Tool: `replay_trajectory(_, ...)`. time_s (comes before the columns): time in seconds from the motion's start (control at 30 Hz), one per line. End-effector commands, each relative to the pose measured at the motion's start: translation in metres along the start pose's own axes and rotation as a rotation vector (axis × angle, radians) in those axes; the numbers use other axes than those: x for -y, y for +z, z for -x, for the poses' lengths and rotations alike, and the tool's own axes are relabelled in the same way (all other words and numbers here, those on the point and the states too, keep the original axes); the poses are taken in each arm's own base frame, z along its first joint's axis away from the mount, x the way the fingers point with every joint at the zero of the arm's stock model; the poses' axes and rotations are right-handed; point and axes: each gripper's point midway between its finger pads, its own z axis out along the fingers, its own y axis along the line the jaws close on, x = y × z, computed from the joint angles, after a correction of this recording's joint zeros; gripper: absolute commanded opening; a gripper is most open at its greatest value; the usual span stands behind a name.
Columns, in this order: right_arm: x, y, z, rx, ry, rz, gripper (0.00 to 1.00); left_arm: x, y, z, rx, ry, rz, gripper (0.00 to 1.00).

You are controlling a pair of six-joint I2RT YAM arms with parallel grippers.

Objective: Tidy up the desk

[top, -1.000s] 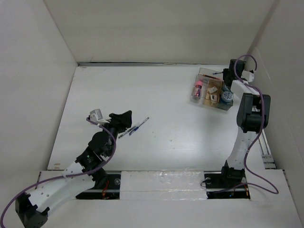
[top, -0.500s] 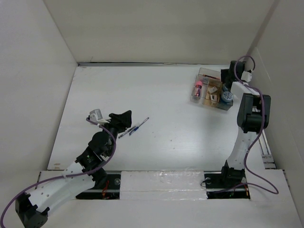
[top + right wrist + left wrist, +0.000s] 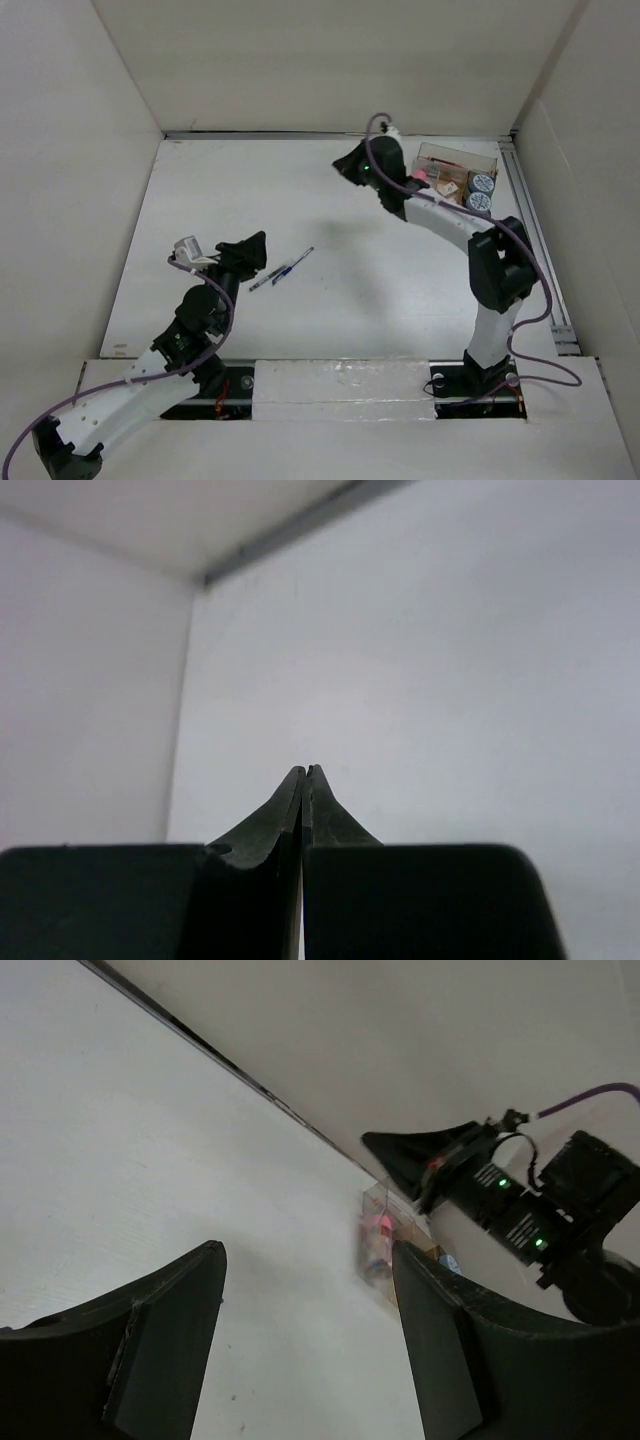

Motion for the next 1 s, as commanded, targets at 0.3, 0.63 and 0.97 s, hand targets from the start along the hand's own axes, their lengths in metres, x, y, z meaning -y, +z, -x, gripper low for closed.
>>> replay_trajectory(0.3,-0.044,-0.096,-0.248,-0.547,-0.579,0.027,0.08,-0.01,-0.011,0.026,0.107,-0.083,0.007,0.63)
replay_trajectory(0.63,-0.004,-0.133,-0.306,-0.779,-0.585,-0.03,0.48,-0.008,-0.009,0.023,0.091,-0.076,0.014,0.63)
replay_trajectory(0.97,-0.004,-0.102,-0.311,-0.753,-0.546,-0.066,0.49,-0.004,-0.005,0.016,0.066,-0.051,0.002,0.63)
